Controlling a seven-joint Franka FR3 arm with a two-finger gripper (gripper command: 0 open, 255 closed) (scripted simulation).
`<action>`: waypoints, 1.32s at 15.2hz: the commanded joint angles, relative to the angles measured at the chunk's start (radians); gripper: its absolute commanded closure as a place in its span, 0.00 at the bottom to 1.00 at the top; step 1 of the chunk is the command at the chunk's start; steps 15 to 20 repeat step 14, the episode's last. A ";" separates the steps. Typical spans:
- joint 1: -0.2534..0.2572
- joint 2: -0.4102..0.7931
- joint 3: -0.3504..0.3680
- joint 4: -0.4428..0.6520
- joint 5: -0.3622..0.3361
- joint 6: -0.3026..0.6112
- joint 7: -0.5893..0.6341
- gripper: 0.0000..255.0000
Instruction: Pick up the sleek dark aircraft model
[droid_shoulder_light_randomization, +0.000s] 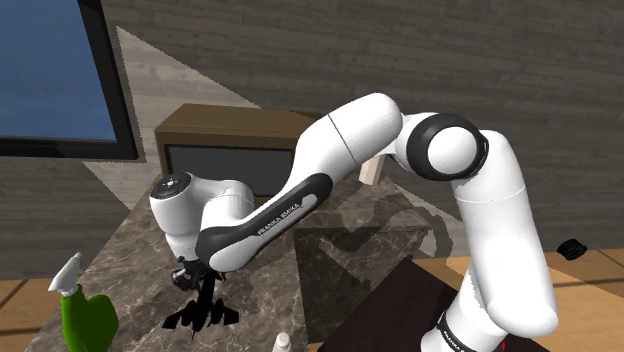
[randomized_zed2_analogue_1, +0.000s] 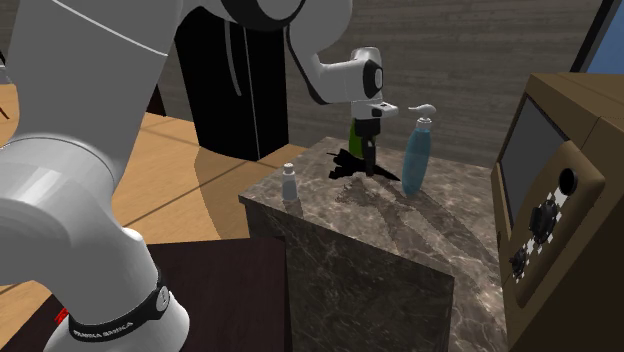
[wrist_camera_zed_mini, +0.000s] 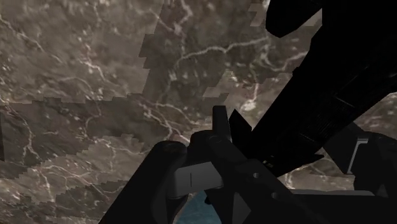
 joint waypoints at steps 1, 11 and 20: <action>-0.003 -0.013 0.006 0.007 0.010 -0.018 -0.009 1.00; -0.018 -0.082 0.033 0.041 0.058 -0.109 -0.051 1.00; -0.019 -0.089 0.035 0.046 0.063 -0.120 -0.056 1.00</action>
